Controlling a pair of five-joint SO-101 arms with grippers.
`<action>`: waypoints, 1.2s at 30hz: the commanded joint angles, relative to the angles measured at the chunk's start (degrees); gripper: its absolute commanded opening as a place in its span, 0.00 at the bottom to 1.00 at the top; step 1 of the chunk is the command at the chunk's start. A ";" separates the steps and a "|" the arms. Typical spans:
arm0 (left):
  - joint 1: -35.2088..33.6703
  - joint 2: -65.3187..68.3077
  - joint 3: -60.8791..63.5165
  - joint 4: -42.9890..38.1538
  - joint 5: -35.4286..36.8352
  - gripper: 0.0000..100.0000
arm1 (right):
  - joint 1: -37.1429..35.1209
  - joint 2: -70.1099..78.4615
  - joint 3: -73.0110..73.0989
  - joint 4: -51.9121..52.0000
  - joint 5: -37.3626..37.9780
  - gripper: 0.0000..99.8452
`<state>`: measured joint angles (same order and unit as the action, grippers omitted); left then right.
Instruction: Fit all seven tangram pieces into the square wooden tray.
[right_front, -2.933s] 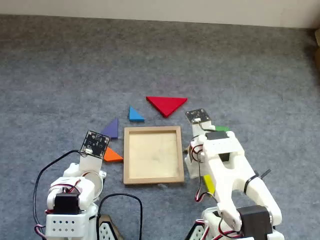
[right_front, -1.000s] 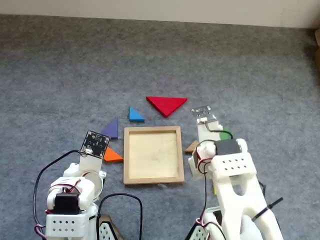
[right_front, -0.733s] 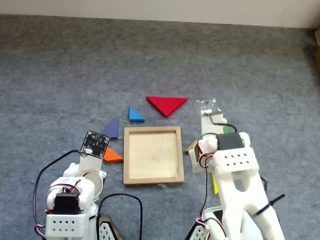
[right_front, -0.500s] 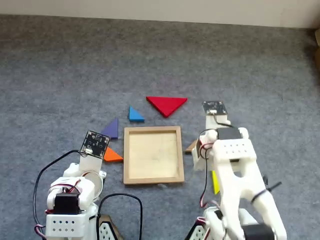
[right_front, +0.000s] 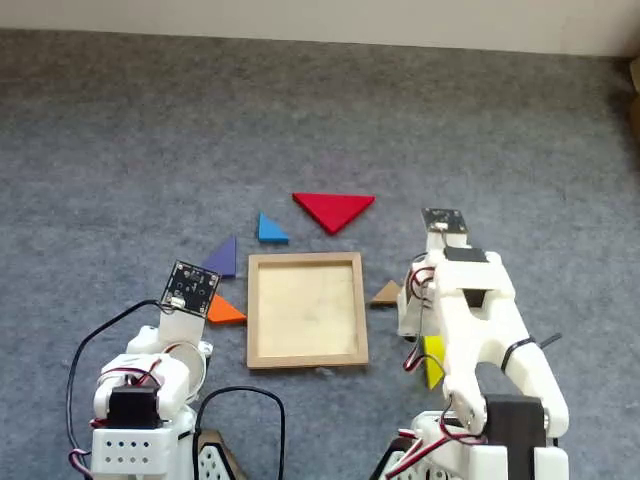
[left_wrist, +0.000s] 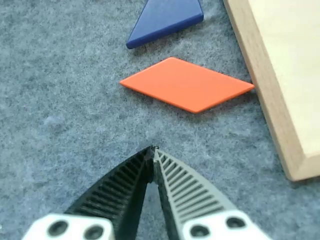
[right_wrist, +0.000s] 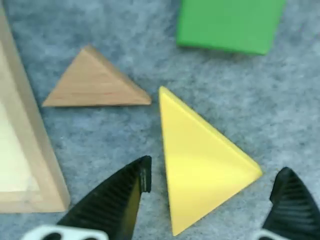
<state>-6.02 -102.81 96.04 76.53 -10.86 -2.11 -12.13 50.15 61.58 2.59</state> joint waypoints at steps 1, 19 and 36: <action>1.01 -1.10 1.10 0.26 0.44 0.01 | 0.66 0.84 -1.45 -1.27 0.79 0.36; 1.01 -1.10 1.10 0.26 0.44 0.01 | -3.12 2.86 -0.04 -3.38 3.87 0.22; 1.01 -1.10 1.10 0.26 0.44 0.01 | -3.03 -24.04 5.93 4.53 3.69 0.16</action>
<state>-6.02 -102.81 96.04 76.53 -10.86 -4.57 -32.18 56.57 63.34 5.85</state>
